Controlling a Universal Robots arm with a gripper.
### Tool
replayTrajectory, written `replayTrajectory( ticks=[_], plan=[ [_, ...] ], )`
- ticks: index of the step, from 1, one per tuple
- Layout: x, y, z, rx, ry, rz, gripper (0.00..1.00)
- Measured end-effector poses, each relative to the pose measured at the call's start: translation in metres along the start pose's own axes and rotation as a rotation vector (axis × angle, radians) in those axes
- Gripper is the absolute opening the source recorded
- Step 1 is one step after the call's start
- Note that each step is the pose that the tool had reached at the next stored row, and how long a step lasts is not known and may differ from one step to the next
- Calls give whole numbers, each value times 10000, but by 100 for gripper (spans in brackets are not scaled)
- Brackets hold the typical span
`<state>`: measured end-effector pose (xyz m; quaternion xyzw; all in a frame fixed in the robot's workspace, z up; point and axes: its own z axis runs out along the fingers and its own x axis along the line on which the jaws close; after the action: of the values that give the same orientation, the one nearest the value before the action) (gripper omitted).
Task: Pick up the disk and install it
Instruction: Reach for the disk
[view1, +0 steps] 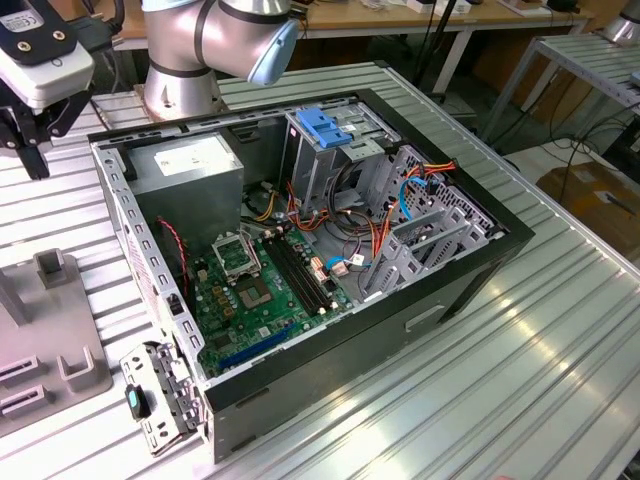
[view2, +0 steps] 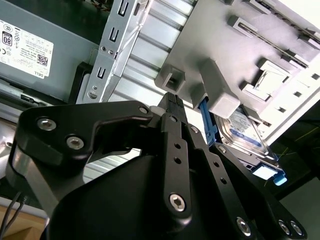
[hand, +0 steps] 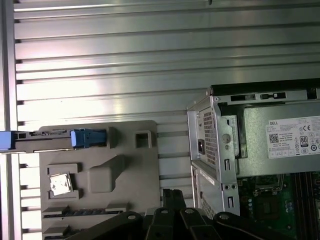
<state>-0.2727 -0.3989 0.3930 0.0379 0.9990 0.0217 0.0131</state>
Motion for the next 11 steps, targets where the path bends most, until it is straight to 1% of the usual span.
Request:
replayTrajectory(
  ticks=[11],
  plan=[
    [63,-5,-2,0,0,-1,11]
  ],
)
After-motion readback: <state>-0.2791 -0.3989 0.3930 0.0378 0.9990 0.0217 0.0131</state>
